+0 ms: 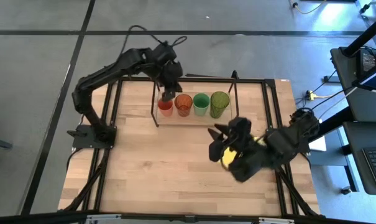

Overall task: Stack small to large cups/mugs on shelf
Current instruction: Return to Home Position

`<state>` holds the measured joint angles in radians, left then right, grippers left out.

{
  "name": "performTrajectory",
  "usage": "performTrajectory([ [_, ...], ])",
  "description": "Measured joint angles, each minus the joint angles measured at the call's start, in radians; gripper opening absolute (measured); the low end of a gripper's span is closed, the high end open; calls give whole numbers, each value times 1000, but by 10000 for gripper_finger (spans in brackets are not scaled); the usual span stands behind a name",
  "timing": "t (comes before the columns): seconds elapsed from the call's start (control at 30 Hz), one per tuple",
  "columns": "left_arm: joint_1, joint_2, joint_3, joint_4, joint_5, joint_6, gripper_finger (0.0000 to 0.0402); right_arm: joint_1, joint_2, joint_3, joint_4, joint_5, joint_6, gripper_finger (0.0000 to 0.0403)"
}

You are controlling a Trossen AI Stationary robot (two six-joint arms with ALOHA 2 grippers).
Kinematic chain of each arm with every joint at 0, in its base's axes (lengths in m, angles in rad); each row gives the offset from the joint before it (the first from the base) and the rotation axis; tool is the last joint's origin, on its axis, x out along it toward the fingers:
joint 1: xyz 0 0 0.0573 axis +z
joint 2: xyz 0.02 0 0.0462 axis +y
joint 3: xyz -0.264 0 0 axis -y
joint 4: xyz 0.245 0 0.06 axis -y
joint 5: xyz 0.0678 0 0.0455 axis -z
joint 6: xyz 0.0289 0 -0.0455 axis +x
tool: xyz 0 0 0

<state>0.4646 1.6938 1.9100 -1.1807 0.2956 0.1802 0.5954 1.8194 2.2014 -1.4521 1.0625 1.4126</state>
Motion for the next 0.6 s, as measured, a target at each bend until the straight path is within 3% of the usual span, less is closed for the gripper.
performTrajectory([
  [0.13,-86,-60,12,133,75,-86,35,-41,-4,154,93,-142,-302,158],
  [0.33,-304,-137,-41,259,165,-167,35,-81,-40,114,652,-489,-999,158],
  [0.47,-485,-188,-101,290,32,-243,35,-103,-40,114,806,-678,-1195,158],
  [0.6,-658,-299,-214,550,-154,-338,35,-135,-38,111,793,-793,-1212,158],
])
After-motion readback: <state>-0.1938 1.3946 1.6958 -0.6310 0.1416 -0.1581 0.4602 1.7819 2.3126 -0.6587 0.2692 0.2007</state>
